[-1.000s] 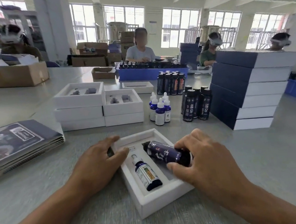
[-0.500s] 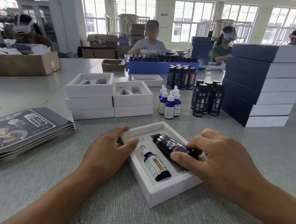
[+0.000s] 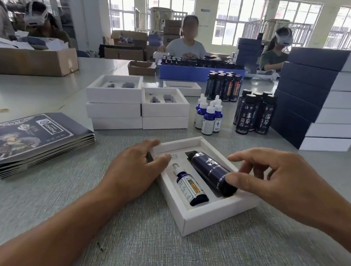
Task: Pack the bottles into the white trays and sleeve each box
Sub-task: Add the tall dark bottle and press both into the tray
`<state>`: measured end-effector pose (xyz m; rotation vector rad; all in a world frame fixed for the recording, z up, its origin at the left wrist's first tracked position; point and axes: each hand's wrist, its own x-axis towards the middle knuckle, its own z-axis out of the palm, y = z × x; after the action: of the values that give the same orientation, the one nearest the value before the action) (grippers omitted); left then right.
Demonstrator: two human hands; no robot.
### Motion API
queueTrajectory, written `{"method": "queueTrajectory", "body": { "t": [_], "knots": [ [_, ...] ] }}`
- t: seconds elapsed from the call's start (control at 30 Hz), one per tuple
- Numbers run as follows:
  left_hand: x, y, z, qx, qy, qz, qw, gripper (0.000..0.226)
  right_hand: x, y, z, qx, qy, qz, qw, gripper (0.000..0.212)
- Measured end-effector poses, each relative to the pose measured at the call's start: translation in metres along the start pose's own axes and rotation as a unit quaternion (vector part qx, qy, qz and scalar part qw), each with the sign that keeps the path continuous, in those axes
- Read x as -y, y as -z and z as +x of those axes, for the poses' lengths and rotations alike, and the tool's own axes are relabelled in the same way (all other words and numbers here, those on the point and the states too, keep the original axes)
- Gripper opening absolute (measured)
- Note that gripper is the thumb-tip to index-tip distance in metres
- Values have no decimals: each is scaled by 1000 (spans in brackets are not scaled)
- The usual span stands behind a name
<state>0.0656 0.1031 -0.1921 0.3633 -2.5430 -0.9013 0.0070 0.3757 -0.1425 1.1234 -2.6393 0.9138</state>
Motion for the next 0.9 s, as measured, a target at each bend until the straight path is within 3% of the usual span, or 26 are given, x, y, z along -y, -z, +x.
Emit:
{"method": "queueTrajectory", "body": {
  "t": [0.2,0.37,0.67,0.8,0.9],
  "knots": [
    [1,-1,1,4,1,4,1000,59,3,-4,-1,27,17,-10,999,48],
    [1,-1,1,8,2,3,1000,59,7,-9,-2,28,17,-95,995,70],
    [2,-1,0,6,0,1,1000,60,28,-19,-8,-33,39,-205,977,51],
    [1,0,1,10,1,2,1000,60,23,-16,-6,-2,-15,-195,981,71],
    [0,0,0,11,8,2,1000,61,23,-15,-4,19,-22,-186,982,65]
  ]
}}
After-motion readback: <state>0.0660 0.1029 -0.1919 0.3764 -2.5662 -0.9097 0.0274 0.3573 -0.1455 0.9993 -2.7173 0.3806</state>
